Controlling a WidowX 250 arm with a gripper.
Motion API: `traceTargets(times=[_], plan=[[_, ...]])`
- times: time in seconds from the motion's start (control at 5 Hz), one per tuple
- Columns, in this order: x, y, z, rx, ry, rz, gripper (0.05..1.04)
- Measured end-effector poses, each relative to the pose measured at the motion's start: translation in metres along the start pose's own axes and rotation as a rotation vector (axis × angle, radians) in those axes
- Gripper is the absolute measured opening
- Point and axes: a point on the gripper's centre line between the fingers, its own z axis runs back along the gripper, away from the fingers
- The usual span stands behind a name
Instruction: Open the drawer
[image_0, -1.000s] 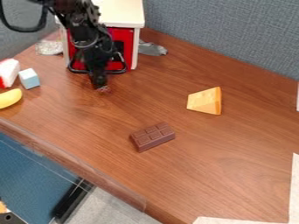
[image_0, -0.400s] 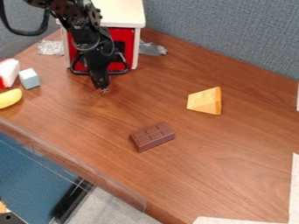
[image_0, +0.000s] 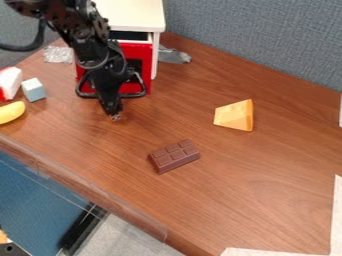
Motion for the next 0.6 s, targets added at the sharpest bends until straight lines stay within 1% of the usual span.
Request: traceTargets(times=[0.2, 0.4, 0.6], plan=[[-0.004, -0.01, 0.004, -0.006, -0.006, -0.015, 0.246], [-0.011, -0.019, 0.007, -0.008, 0.001, -0.02, 0.246], [-0.018, -0.03, 0.012, -0.02, 0.012, -0.029, 0.245]])
